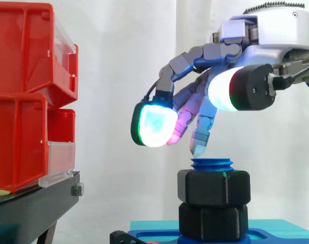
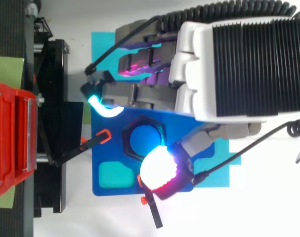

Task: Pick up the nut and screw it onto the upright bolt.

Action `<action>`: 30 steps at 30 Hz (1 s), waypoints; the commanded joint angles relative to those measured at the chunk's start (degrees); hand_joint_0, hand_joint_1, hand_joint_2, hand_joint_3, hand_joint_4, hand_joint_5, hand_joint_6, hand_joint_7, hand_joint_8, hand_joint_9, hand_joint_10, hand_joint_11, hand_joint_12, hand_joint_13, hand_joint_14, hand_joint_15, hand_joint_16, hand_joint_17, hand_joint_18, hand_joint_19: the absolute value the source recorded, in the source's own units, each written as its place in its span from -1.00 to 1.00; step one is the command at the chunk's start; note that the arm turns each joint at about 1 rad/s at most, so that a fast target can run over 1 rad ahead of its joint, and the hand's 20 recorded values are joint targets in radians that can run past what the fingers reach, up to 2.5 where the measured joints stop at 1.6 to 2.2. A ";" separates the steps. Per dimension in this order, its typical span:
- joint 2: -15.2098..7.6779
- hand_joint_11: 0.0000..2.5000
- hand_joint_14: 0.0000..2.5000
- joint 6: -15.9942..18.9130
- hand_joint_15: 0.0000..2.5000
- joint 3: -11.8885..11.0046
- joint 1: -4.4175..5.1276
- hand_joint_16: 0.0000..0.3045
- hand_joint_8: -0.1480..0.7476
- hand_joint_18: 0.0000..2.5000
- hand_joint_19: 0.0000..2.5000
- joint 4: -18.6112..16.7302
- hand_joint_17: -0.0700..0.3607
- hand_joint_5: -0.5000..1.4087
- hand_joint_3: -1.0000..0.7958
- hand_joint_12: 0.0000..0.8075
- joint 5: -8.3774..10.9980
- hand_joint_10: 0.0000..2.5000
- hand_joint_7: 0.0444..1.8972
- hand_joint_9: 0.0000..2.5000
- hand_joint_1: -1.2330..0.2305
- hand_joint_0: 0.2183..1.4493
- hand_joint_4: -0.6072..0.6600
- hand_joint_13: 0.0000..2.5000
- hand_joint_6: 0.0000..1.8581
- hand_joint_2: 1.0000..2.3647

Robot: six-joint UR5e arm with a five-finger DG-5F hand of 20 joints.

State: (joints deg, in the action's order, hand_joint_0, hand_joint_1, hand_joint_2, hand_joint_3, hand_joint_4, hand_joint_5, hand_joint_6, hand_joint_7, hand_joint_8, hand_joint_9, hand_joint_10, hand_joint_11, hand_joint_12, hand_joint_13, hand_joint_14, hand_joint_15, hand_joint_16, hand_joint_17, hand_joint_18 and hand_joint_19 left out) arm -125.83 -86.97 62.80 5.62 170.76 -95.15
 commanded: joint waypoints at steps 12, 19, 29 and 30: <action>-0.03 -1.00 -1.00 -0.04 -1.00 0.13 3.35 -0.85 -0.22 -0.69 -1.00 -1.04 -0.44 -0.57 -0.44 -0.55 3.74 -1.00 -0.40 -0.28 0.23 -0.57 0.36 -0.41 -0.46 -1.00; -0.03 -1.00 -1.00 0.13 -1.00 1.71 3.44 -0.84 -0.27 -0.80 -1.00 -1.48 -0.43 -0.58 -0.44 -0.49 3.57 -1.00 -0.42 -0.40 0.24 -0.58 0.35 -0.48 -0.46 -1.00; -0.03 -1.00 -1.00 0.04 -1.00 2.50 3.26 -0.84 -0.25 -0.86 -1.00 -1.83 -0.42 -0.57 -0.44 -0.45 3.48 -1.00 -0.29 -0.45 0.26 -0.59 0.29 -0.52 -0.46 -1.00; -0.03 -1.00 -1.00 0.04 -1.00 2.50 3.17 -0.84 -0.24 -0.86 -1.00 -1.57 -0.42 -0.57 -0.44 -0.45 3.48 -1.00 -0.26 -0.45 0.26 -0.59 0.29 -0.52 -0.46 -1.00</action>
State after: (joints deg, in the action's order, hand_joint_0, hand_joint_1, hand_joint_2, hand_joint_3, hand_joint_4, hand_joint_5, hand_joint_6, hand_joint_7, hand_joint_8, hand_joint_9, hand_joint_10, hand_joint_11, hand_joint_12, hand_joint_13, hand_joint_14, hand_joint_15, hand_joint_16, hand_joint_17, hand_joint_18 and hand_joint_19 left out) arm -125.85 -86.89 65.26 8.93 168.81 -91.64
